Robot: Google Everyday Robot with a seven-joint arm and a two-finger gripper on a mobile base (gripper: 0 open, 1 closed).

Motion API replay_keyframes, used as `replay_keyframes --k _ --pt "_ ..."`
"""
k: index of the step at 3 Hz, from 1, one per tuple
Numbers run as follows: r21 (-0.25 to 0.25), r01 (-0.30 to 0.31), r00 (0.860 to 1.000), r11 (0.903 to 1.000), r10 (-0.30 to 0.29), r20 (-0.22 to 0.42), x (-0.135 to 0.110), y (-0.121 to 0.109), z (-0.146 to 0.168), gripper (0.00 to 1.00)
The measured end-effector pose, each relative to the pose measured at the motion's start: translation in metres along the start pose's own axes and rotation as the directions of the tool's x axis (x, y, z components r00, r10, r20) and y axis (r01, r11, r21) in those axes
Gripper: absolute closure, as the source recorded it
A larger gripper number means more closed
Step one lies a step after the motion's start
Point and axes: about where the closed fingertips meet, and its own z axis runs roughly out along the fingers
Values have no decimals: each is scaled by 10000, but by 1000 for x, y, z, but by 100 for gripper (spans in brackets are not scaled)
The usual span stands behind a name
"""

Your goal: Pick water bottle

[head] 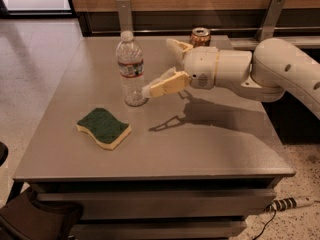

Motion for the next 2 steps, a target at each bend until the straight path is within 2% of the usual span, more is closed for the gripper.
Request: replay_keyframes --k 2 --pt "-283 33 9995 9996 -24 301 0 3 36 0"
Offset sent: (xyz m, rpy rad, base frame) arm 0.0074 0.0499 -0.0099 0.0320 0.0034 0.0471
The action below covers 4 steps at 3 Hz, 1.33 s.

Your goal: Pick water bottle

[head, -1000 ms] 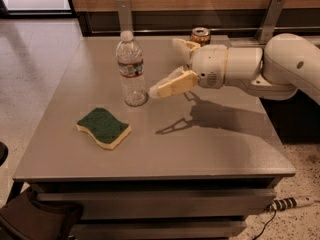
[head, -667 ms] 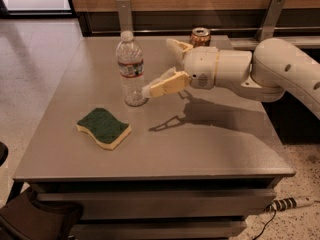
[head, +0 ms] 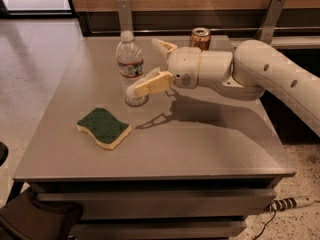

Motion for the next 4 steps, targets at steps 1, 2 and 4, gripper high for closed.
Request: replay_keyframes --k 1,2,4 --pt "-129 -58 9999 9999 59 94 1 6 10 0" --pt "-377 -34 9998 9993 41 191 -1 14 24 24" --pt "-453 -13 9998 9990 23 201 -2 17 27 78"
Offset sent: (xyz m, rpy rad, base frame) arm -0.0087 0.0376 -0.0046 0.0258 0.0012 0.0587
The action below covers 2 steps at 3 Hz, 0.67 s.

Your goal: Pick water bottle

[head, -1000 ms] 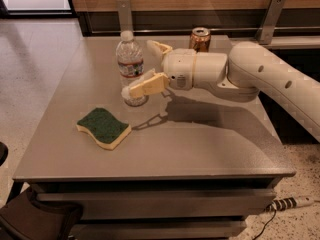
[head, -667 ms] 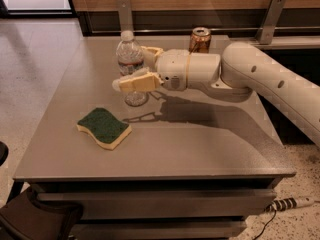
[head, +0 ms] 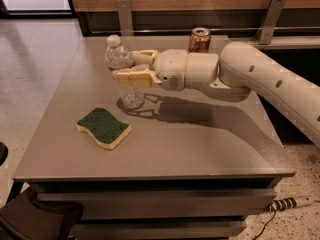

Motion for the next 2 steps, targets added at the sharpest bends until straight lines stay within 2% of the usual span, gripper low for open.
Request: replay_keyframes --k 1,2 --pt "-60 14 10000 10000 -14 9 -1 2 3 100" --pt "-60 14 10000 10000 -14 9 -1 2 3 100"
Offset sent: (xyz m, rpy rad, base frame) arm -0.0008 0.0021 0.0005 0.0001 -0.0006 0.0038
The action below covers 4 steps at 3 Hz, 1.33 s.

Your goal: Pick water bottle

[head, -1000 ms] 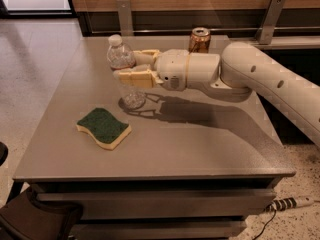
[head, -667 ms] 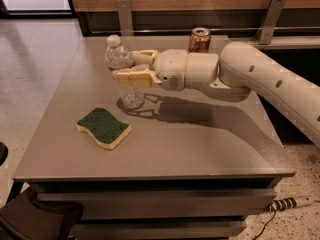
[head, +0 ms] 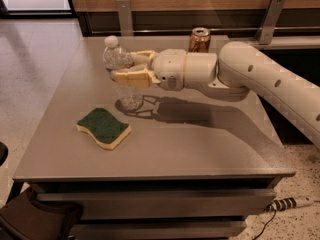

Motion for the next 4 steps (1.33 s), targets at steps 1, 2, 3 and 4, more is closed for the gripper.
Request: replay_keyframes --k 1,2,3,4 --pt "-32 105 9998 9999 -104 178 -8 -2 0 100" --pt "5 330 9988 9995 -330 357 -23 -7 -3 100" --pt "181 698 9964 9974 -706 464 -44 -15 -11 100" --pt "441 1160 9921 9923 -1179 426 -68 -19 -20 100"
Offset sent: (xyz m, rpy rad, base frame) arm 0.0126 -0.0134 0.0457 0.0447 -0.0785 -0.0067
